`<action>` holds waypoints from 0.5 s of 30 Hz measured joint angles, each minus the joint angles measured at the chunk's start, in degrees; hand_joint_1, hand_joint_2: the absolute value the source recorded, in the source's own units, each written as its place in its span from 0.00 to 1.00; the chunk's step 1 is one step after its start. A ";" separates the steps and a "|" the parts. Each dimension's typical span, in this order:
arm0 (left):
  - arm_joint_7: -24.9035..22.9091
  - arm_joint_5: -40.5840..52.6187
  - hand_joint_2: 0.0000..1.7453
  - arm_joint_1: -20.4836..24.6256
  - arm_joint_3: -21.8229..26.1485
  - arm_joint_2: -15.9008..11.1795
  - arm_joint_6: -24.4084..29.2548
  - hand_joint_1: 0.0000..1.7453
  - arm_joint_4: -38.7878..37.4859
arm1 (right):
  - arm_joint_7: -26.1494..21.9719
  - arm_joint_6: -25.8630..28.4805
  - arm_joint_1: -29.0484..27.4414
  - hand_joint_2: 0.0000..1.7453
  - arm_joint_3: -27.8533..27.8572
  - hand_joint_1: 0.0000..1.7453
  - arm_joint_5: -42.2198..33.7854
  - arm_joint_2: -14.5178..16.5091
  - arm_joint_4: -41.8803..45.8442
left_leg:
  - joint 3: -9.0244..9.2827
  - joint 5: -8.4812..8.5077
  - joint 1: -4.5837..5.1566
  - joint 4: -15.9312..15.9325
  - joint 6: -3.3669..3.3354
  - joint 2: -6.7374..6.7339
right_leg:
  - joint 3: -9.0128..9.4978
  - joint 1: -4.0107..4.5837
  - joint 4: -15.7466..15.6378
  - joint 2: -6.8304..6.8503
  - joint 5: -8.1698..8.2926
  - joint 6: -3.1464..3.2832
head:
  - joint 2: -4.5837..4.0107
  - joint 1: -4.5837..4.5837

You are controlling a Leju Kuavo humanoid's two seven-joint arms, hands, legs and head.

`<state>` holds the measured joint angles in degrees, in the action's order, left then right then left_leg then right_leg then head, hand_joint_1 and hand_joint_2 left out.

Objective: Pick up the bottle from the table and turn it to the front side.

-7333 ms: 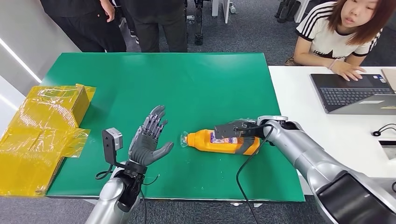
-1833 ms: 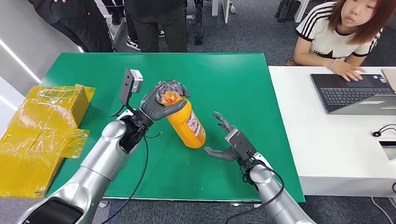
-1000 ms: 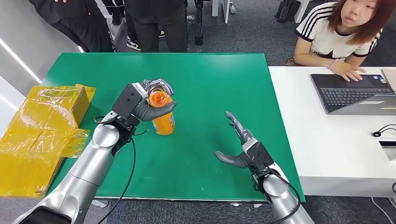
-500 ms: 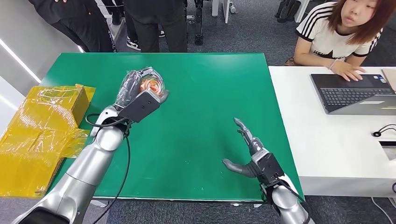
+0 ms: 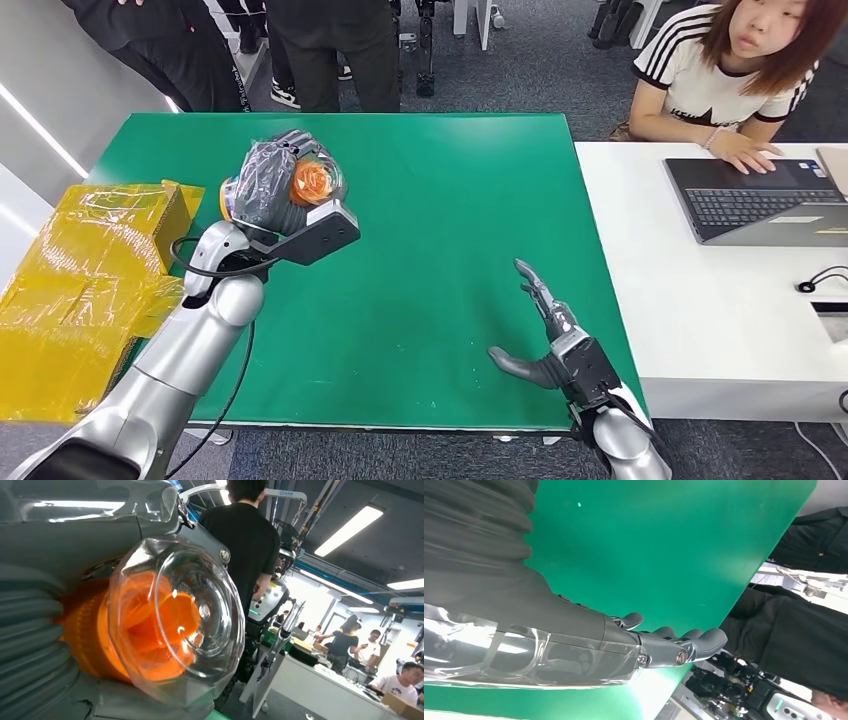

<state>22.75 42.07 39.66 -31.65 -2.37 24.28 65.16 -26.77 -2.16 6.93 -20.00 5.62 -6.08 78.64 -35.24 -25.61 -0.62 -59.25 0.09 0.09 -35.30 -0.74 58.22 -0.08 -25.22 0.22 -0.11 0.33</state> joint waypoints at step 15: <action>-5.16 15.93 1.00 0.04 -2.78 -0.31 5.88 1.00 -0.80 | 0.05 0.25 -2.61 1.00 1.72 0.00 -0.22 -1.91 1.16 | -0.02 -0.01 0.01 0.00 -0.01 0.02 | -0.02 0.00 -0.01 0.02 -0.01 0.00 | 0.00 -0.01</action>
<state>17.59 57.99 39.70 -34.43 -2.67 30.16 64.36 -26.72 -1.92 4.32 -18.29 5.40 -7.98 79.81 -35.26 -25.62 -0.61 -59.24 0.08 0.11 -35.32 -0.74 58.21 -0.06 -25.23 0.22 -0.11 0.32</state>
